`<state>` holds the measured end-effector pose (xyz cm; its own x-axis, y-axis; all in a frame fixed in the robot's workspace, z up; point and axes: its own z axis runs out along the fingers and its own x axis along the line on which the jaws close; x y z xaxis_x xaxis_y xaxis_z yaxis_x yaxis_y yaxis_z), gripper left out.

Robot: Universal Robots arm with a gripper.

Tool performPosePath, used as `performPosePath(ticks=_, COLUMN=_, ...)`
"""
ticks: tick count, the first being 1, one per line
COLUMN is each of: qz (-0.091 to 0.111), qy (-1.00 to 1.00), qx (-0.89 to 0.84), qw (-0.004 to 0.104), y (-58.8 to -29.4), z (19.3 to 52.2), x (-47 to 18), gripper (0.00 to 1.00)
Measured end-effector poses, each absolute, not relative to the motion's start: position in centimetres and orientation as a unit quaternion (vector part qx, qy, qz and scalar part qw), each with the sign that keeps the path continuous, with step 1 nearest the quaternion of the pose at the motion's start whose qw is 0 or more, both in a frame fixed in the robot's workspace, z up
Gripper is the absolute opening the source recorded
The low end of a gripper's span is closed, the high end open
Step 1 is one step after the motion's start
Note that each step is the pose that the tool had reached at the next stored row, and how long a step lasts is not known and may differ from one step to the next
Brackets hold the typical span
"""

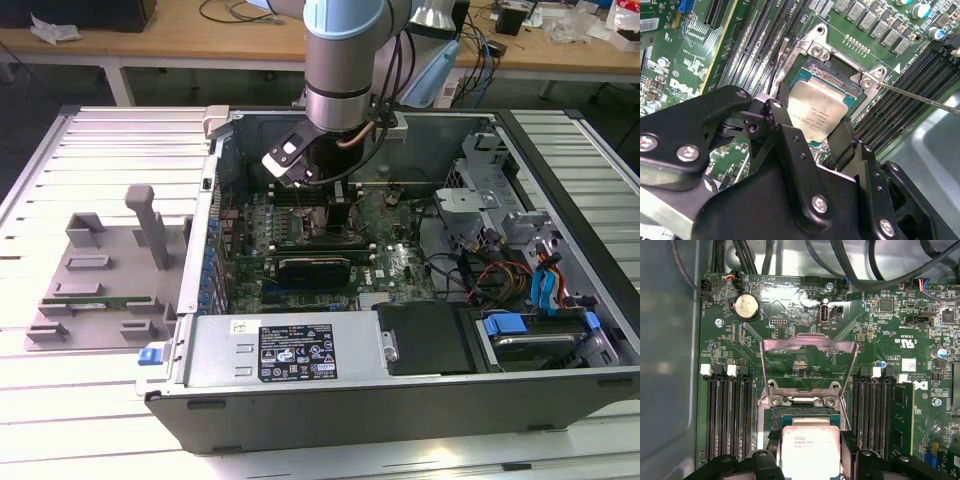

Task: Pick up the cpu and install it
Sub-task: 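Place the cpu into insertion slot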

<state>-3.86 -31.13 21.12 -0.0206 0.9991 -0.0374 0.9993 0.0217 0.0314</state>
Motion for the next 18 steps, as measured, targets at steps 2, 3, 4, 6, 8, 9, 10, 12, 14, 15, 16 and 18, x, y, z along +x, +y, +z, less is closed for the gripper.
performPosePath(ticks=2, qz=-0.002, qy=0.714, qx=0.699, qw=0.024, y=-31.13, z=21.12, x=-3.86, gripper=0.62)
performPosePath(ticks=3, qz=-0.002, qy=0.714, qx=0.699, qw=0.024, y=-31.13, z=21.12, x=-3.86, gripper=0.62)
performPosePath(ticks=4, qz=-0.002, qy=0.714, qx=0.699, qw=0.024, y=-31.13, z=21.12, x=-3.86, gripper=0.62)
performPosePath(ticks=6, qz=-0.002, qy=0.715, qx=0.699, qw=0.024, y=-31.11, z=21.10, x=-3.86, gripper=0.62)
performPosePath(ticks=8, qz=-0.001, qy=0.729, qx=0.684, qw=0.024, y=-31.05, z=21.10, x=-3.85, gripper=0.62)
performPosePath(ticks=9, qz=-0.001, qy=0.731, qx=0.681, qw=0.024, y=-30.98, z=21.10, x=-3.85, gripper=0.62)
performPosePath(ticks=10, qz=-0.001, qy=0.732, qx=0.681, qw=0.024, y=-30.96, z=21.11, x=-3.85, gripper=0.62)
performPosePath(ticks=12, qz=-0.001, qy=0.732, qx=0.681, qw=0.024, y=-30.89, z=21.05, x=-3.86, gripper=0.62)
performPosePath(ticks=14, qz=-0.001, qy=0.732, qx=0.681, qw=0.024, y=-30.73, z=21.01, x=-3.92, gripper=0.62)
performPosePath(ticks=15, qz=-0.001, qy=0.732, qx=0.681, qw=0.024, y=-30.67, z=21.00, x=-3.97, gripper=0.62)
performPosePath(ticks=16, qz=-0.001, qy=0.732, qx=0.681, qw=0.024, y=-30.62, z=20.98, x=-4.02, gripper=0.62)
performPosePath(ticks=18, qz=-0.002, qy=0.732, qx=0.681, qw=0.025, y=-30.55, z=20.91, x=-4.18, gripper=0.62)
